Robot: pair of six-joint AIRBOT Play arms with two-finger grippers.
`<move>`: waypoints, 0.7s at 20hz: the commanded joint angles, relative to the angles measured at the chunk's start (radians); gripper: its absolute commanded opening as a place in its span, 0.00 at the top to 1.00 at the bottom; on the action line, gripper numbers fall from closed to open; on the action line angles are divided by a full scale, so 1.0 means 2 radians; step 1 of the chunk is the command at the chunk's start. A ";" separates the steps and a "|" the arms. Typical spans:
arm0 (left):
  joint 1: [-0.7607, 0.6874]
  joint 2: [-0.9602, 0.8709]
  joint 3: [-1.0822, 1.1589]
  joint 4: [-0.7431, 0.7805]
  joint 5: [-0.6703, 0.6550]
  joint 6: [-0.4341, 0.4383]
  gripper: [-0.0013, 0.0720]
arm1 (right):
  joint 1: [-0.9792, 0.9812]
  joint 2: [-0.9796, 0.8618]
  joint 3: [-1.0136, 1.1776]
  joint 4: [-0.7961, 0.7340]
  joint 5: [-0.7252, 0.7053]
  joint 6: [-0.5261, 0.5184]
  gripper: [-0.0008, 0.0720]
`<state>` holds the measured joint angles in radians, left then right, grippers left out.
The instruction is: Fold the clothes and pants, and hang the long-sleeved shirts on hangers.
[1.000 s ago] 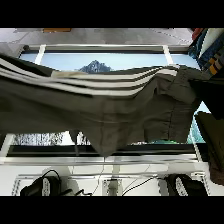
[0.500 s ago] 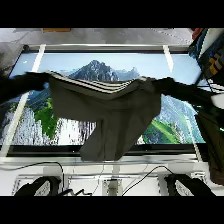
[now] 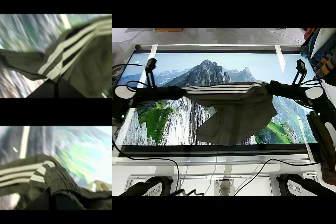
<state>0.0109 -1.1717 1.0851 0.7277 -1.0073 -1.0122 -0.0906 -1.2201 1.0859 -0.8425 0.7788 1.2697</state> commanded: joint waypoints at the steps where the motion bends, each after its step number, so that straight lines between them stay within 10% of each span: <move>1: -0.033 -0.004 -0.001 0.021 -0.125 -0.076 0.98 | -0.039 -0.005 0.031 -0.099 0.141 0.003 0.95; 7: -0.108 -0.009 -0.001 0.085 -0.211 -0.143 0.98 | -0.055 -0.005 0.041 -0.263 0.344 0.003 0.95; 14: -0.195 -0.084 -0.001 0.132 -0.198 -0.143 0.98 | -0.055 -0.007 0.041 -0.375 0.398 0.002 0.95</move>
<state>-0.3168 -1.2770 1.0828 0.9218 -1.3960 -1.2877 -0.1982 -1.2320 1.1671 -1.4803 1.5082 1.2755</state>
